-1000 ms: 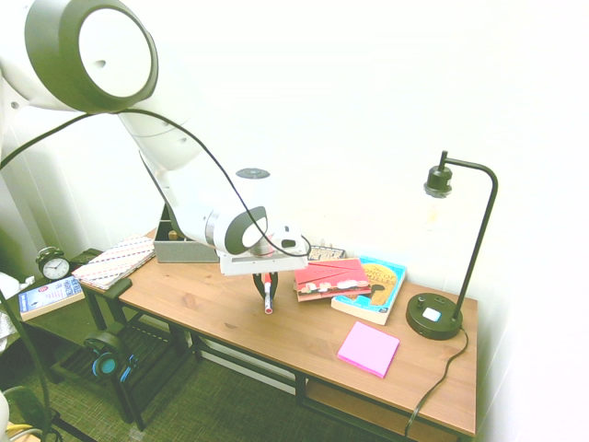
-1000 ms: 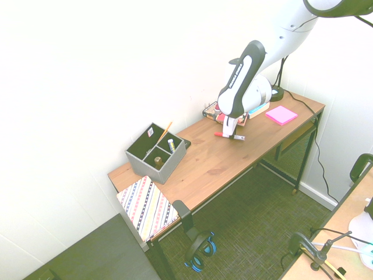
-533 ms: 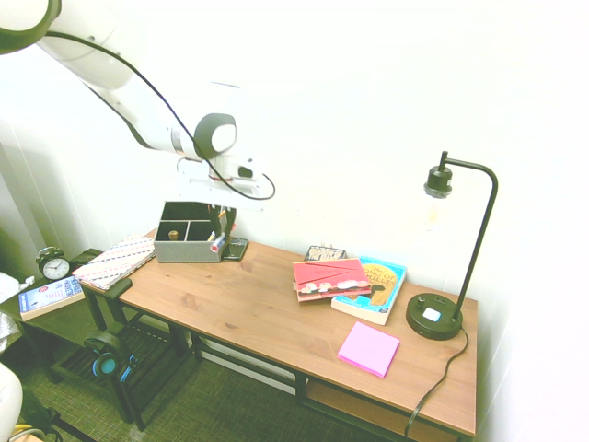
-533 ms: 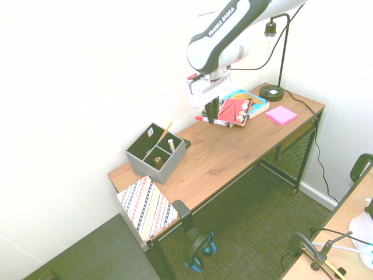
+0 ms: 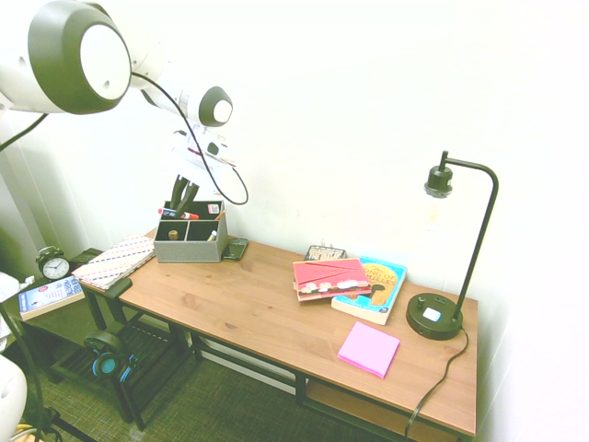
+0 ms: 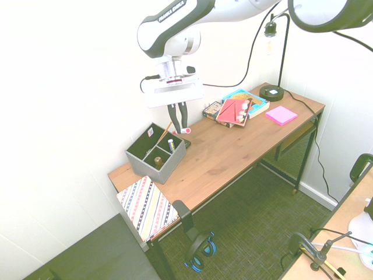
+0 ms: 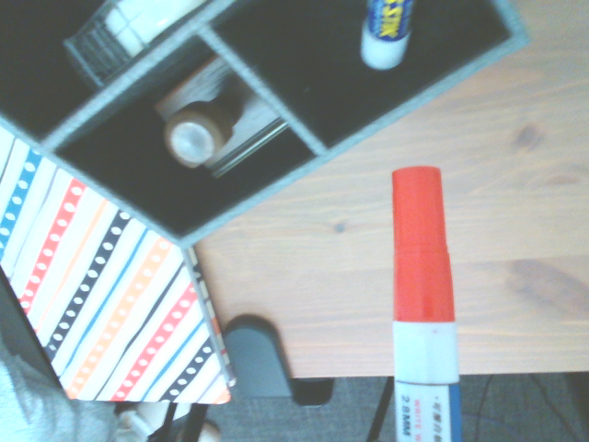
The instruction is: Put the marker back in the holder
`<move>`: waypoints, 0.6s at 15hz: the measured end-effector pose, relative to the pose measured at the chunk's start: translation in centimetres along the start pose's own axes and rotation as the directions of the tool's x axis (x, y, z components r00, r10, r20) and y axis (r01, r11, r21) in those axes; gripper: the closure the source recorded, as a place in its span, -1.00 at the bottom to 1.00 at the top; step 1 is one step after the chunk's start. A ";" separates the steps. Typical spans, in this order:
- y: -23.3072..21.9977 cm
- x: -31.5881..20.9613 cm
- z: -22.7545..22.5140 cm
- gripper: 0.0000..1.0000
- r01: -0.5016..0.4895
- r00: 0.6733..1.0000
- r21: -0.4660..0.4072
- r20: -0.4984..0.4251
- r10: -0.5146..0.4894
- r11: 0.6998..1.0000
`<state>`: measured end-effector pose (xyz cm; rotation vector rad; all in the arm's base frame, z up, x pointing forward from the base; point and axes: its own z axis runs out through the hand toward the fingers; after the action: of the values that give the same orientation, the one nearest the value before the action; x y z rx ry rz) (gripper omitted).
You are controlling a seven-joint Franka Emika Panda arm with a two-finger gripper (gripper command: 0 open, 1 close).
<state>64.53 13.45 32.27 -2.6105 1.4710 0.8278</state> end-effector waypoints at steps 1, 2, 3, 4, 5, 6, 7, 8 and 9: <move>-0.8 0.1 0.2 1.00 -0.028 0.999 -0.001 0.028 0.028 1.000; -1.6 0.4 0.5 1.00 -0.054 0.998 0.001 0.046 0.054 0.999; -2.3 0.9 0.9 1.00 -0.071 0.996 0.004 0.058 0.071 0.997; -2.8 1.5 1.3 1.00 -0.084 0.994 0.010 0.076 0.083 0.996; -3.4 2.0 1.8 1.00 -0.098 0.991 0.018 0.095 0.096 0.995; -3.8 2.6 2.3 1.00 -0.109 0.988 0.022 0.109 0.106 0.994; -4.0 3.2 2.8 1.00 -0.117 0.986 0.023 0.120 0.113 0.993; -4.2 3.6 3.1 -1.00 -0.123 0.985 0.026 0.125 0.119 0.992; -4.3 4.0 3.3 -1.00 -0.127 0.984 0.033 0.128 0.122 0.991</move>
<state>68.23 13.58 26.60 -2.4087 1.6118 0.9435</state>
